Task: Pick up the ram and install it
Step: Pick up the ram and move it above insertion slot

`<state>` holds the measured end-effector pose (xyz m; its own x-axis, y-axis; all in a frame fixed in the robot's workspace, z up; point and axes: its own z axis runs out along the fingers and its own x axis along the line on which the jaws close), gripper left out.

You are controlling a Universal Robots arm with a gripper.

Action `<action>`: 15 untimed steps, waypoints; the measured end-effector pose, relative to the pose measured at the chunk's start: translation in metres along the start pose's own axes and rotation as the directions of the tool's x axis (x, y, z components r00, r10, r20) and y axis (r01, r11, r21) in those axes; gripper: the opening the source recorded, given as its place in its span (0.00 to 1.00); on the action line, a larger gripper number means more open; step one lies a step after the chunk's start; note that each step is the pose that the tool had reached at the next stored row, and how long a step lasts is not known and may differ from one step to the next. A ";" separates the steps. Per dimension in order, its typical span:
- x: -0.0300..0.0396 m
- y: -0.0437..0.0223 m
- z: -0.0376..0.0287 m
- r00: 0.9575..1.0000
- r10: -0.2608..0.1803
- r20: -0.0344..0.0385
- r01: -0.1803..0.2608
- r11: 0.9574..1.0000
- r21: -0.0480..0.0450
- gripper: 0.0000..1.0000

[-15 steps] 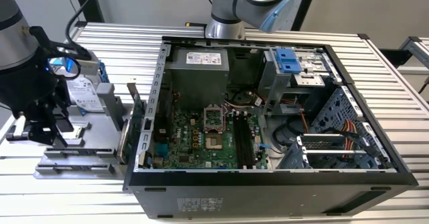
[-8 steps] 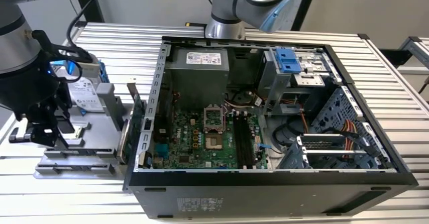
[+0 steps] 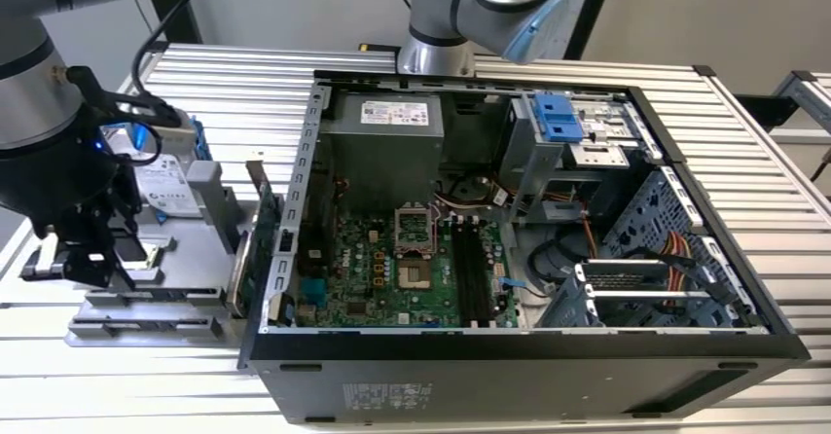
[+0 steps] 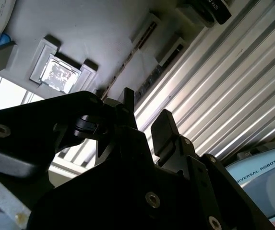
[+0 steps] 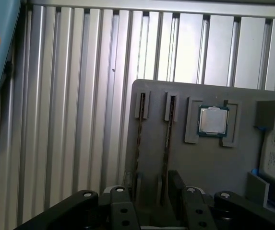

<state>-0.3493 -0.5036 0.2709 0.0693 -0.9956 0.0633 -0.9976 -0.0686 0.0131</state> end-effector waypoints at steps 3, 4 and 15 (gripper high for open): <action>0.0002 0.0002 0.0014 1.000 0.004 0.000 -0.004 1.000 0.000 1.00; 0.0008 0.0001 0.0018 1.000 0.005 0.000 -0.005 1.000 0.000 1.00; 0.0070 0.0008 0.0034 1.000 0.006 0.006 -0.006 1.000 0.000 1.00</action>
<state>-0.3497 -0.5108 0.2680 0.0635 -0.9963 0.0578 -0.9979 -0.0628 0.0127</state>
